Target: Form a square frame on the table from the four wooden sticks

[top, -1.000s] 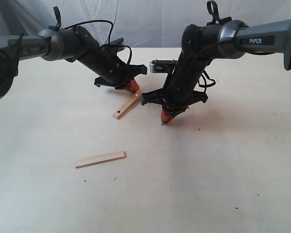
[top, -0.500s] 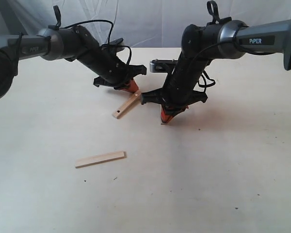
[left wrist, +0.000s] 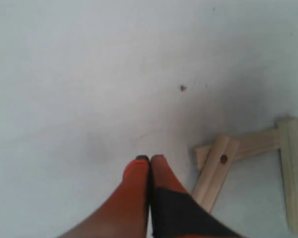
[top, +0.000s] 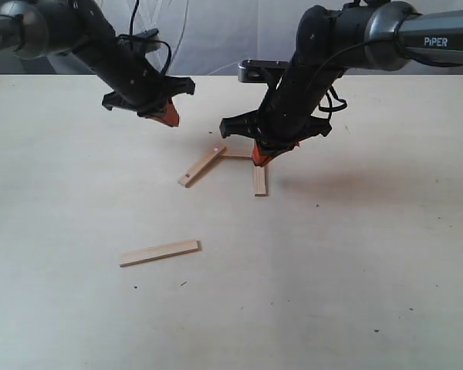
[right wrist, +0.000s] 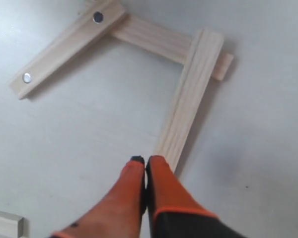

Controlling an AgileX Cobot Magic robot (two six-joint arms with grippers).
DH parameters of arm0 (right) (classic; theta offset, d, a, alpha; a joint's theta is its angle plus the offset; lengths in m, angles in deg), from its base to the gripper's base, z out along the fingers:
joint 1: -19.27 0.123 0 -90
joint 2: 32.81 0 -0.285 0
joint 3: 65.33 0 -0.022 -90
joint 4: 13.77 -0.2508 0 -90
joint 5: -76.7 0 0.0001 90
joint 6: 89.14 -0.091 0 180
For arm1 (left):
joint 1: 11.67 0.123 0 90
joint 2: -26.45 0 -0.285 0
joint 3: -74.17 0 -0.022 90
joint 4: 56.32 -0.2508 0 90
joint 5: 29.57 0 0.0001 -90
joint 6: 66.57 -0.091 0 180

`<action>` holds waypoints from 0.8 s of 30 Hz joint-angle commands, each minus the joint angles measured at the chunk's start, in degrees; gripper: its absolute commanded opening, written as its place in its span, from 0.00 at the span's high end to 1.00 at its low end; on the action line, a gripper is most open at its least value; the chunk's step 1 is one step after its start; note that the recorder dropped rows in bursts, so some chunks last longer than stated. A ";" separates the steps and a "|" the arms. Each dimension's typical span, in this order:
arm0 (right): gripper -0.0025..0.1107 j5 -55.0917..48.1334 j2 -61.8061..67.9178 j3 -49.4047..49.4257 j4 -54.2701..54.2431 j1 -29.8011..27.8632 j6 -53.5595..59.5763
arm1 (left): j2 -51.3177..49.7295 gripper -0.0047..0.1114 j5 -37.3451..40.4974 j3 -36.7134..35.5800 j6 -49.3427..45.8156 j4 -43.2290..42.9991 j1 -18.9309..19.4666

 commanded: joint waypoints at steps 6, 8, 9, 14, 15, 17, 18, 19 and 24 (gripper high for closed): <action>0.94 1.17 2.77 0.20 1.62 0.01 0.08 | 0.13 0.96 -3.99 -10.28 0.92 0.69 -3.71; 0.94 1.73 3.41 0.20 2.14 0.01 0.08 | 0.13 0.96 -4.56 -11.01 0.92 0.93 -3.83; 0.94 1.95 3.54 0.20 2.28 0.01 0.08 | 0.13 0.96 -4.56 -11.36 0.92 1.05 -3.83; 0.94 2.62 4.65 0.20 2.38 0.01 0.08 | 0.13 0.96 -4.19 -12.85 0.92 1.83 -3.83; 0.94 2.62 4.79 0.20 2.38 0.01 0.08 | 0.13 0.96 -3.97 -13.09 0.92 2.09 -3.83; 0.94 2.62 5.05 0.20 2.38 0.01 0.08 | 0.13 0.96 -3.97 -13.87 0.92 2.60 -3.83; 0.94 2.62 5.05 0.20 2.38 0.01 0.08 | 0.13 0.96 -3.72 -14.09 0.92 2.71 -3.83; 0.94 2.62 5.05 0.20 2.38 0.01 0.08 | 0.13 0.96 -3.58 -14.43 0.92 2.89 -3.83; 0.94 2.88 5.03 0.20 2.38 0.01 0.08 | 0.24 0.96 -2.21 -14.61 0.79 4.06 -3.83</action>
